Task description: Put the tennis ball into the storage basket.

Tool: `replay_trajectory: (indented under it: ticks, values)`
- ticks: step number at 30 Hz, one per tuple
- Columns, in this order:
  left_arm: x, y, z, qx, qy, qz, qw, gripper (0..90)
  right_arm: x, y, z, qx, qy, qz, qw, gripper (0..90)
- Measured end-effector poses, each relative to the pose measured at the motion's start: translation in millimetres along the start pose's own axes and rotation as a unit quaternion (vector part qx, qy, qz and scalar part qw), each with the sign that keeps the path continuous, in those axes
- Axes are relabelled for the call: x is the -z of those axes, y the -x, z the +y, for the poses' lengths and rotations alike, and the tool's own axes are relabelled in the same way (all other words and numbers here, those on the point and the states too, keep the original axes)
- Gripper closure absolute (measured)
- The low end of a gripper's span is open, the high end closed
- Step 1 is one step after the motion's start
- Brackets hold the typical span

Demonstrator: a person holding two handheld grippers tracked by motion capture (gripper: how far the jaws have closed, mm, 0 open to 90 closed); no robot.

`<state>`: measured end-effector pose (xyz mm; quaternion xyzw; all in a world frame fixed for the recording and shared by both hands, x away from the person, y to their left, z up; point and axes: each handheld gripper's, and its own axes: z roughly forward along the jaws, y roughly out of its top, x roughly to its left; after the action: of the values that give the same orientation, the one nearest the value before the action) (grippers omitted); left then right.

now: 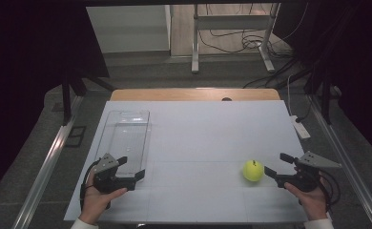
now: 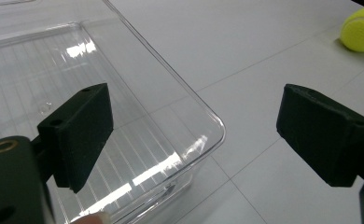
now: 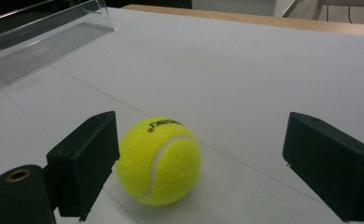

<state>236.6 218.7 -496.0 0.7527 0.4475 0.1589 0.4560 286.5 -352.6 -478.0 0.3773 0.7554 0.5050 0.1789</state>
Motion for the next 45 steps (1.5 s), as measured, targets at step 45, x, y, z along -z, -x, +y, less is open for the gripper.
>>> replay_trajectory:
  ticks: [45]
  values:
    - [2.2, 13.5, 7.0, -0.010, -0.001, -0.026, 0.9996, 11.0, -1.8, -2.8, 3.7, -0.004, 0.006, 0.000, 1.0000, 11.0]
